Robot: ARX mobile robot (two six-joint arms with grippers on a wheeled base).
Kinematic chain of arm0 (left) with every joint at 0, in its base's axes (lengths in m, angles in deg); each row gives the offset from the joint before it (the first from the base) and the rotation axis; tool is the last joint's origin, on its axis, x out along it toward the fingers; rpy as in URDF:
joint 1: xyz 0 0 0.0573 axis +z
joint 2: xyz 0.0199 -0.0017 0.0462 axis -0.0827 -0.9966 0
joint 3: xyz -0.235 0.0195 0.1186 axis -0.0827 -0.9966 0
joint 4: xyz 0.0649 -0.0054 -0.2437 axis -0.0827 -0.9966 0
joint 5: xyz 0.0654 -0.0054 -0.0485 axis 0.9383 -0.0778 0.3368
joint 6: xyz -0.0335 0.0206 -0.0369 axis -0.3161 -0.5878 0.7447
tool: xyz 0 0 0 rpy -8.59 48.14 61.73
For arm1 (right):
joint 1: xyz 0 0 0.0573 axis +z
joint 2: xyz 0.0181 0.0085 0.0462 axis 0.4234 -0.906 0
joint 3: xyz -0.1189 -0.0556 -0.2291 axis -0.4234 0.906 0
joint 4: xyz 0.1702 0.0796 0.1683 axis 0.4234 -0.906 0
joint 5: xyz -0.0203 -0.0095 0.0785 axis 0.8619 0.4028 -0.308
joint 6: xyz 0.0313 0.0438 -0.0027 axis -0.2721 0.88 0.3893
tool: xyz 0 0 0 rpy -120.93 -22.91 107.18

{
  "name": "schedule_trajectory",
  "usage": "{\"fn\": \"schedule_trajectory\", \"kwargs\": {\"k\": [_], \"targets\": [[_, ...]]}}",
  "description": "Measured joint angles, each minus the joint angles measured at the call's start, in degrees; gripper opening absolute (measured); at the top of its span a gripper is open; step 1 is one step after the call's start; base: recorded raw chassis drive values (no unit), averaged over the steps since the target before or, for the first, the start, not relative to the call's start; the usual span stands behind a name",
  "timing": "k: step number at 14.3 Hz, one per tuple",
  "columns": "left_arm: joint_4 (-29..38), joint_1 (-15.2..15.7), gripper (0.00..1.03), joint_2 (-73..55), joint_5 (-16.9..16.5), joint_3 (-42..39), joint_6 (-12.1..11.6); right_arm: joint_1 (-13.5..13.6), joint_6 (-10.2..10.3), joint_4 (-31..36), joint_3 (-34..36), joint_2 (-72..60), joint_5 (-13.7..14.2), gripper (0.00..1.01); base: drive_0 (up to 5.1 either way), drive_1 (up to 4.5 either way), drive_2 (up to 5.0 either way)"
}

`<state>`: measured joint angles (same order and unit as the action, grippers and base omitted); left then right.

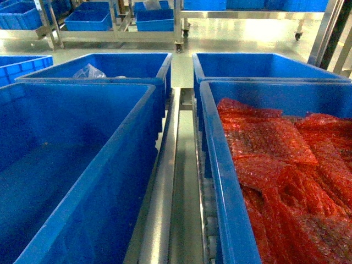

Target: Pick blue part to blue bin on bottom shelf

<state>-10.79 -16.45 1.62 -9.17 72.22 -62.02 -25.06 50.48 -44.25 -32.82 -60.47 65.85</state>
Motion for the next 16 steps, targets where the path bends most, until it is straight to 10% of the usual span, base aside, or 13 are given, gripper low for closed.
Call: {"fn": "schedule_trajectory", "kwargs": {"k": [16], "targets": [[0.0,0.02,0.43,0.0,0.0,0.0,0.0,0.0,0.0,0.0,0.0,0.0,0.0,0.98,0.0,0.0,0.0]]}}
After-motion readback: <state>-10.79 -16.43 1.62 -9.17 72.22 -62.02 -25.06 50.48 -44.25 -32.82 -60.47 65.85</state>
